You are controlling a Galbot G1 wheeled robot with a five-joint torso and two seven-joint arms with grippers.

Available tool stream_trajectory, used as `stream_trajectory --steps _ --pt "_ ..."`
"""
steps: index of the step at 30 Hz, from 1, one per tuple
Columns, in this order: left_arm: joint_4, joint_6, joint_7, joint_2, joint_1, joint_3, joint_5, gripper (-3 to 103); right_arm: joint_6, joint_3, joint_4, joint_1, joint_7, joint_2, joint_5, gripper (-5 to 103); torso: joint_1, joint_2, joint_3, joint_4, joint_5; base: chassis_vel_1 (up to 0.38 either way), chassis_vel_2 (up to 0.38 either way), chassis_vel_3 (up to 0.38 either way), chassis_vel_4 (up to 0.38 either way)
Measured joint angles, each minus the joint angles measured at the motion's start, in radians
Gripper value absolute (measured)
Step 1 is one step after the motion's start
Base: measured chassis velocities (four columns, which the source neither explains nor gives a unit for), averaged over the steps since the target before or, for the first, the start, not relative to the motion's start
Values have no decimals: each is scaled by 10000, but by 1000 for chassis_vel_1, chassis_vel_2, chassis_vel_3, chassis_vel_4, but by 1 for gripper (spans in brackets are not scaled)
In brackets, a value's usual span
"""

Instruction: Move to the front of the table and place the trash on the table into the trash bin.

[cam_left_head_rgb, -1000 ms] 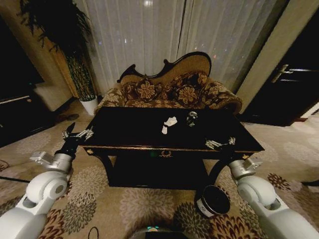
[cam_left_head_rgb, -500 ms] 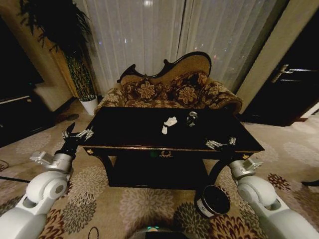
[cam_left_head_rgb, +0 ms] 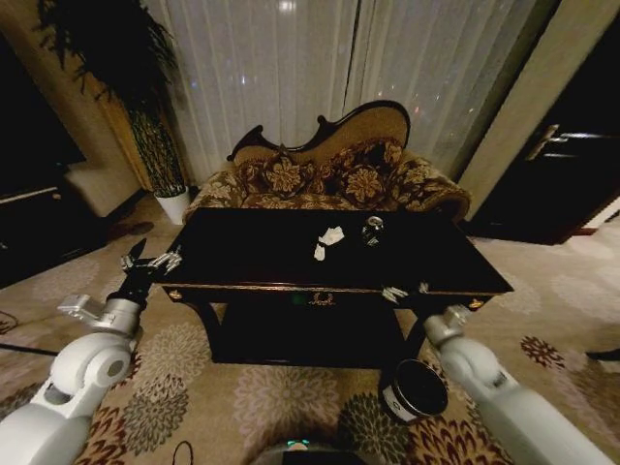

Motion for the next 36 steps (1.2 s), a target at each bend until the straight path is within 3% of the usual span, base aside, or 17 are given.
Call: stream_trajectory --steps 13,23,26,36 --pt "-1 0 3 1 0 -1 0 100 33 -23 -429 1193 -66 -784 504 100 -2 0 -2 -4 3 0 0 0 0" --pt "-1 -1 3 0 0 -2 0 100 -47 -2146 -1654 3294 -87 -926 548 100 -2 0 -1 -4 5 0 0 0 0" --pt "-2 -3 4 0 -1 -2 0 100 -92 -3201 -2327 4680 -91 -747 635 100 -1 0 -1 -2 1 0 0 0 0" --pt "-2 -4 4 0 0 -3 0 100 -127 -4477 -3374 6102 -104 -381 732 100 -1 0 -1 -3 3 0 0 0 0"
